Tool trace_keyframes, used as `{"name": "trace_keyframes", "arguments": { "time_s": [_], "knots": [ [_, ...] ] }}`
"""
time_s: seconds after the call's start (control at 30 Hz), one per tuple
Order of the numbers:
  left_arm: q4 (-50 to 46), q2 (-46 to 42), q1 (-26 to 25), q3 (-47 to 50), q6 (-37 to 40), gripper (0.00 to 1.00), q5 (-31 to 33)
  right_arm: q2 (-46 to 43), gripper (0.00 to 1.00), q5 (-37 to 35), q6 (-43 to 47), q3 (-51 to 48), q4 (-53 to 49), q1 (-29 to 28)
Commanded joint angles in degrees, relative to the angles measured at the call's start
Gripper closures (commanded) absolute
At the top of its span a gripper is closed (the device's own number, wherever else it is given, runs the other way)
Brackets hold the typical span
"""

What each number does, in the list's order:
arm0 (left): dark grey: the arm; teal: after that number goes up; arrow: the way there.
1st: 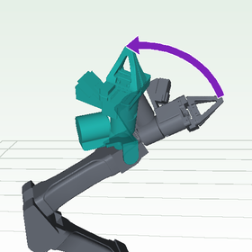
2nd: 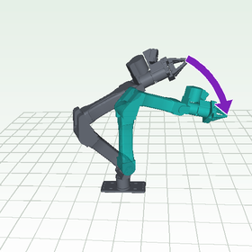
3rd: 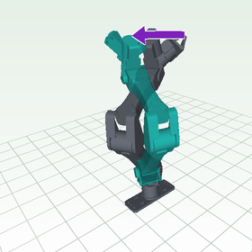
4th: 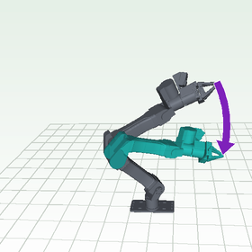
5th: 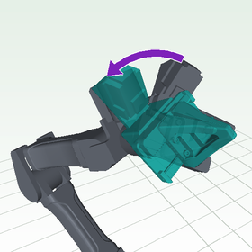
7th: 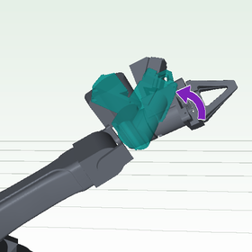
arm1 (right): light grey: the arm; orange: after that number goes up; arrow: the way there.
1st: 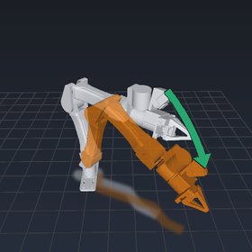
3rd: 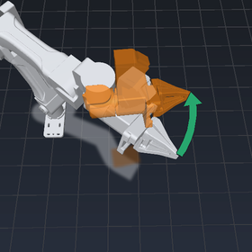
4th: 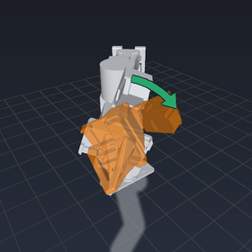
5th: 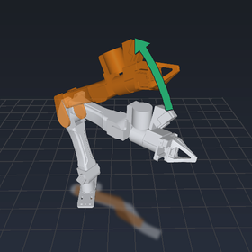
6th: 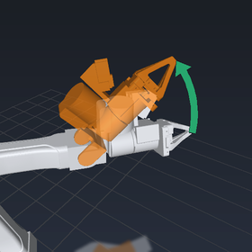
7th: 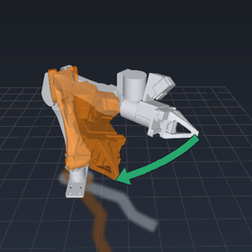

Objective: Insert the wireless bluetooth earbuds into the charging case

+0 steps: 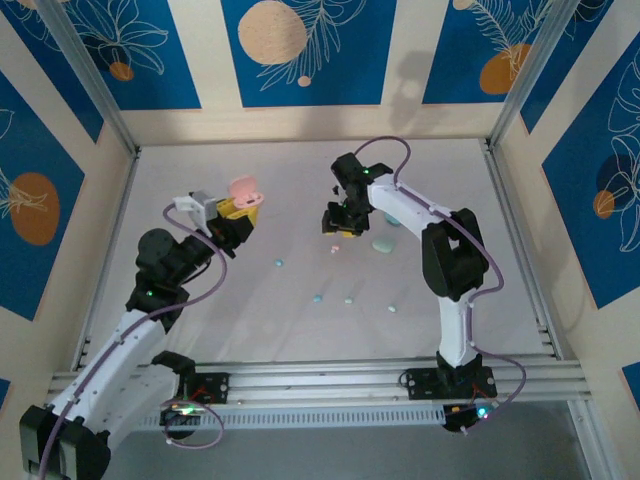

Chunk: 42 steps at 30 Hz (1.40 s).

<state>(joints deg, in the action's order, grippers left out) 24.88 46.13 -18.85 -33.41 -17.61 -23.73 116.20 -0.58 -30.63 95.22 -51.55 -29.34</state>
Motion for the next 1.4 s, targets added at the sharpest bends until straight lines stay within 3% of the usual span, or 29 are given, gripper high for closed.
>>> {"name": "trace_keyframes", "arguments": {
  "time_s": [0.0, 0.23, 0.6, 0.87, 1.37],
  "knots": [
    [3.89, 0.33, 0.64, 0.53, 0.93, 0.75, -2.67, 2.67, 0.55, -0.28, -5.53, -1.94, 0.22, -0.47],
    [3.59, -0.09, 0.65, 0.52, 1.42, 0.75, -3.17, 4.66, 0.56, 4.36, -10.14, -3.52, 5.24, -0.15],
    [8.62, 0.03, 0.66, 1.48, 1.77, 0.75, -9.26, 7.11, 0.56, 1.38, -10.61, -2.59, 5.88, -0.28],
    [12.02, -0.2, 0.65, 3.08, 4.24, 0.74, -13.57, 9.76, 0.62, 0.79, -6.9, 1.2, 4.35, -1.06],
    [9.99, -1.09, 0.64, 3.74, 5.7, 0.74, -13.47, 15.13, 0.66, -9.65, 2.18, 8.8, -4.03, -3.35]
  ]
}}
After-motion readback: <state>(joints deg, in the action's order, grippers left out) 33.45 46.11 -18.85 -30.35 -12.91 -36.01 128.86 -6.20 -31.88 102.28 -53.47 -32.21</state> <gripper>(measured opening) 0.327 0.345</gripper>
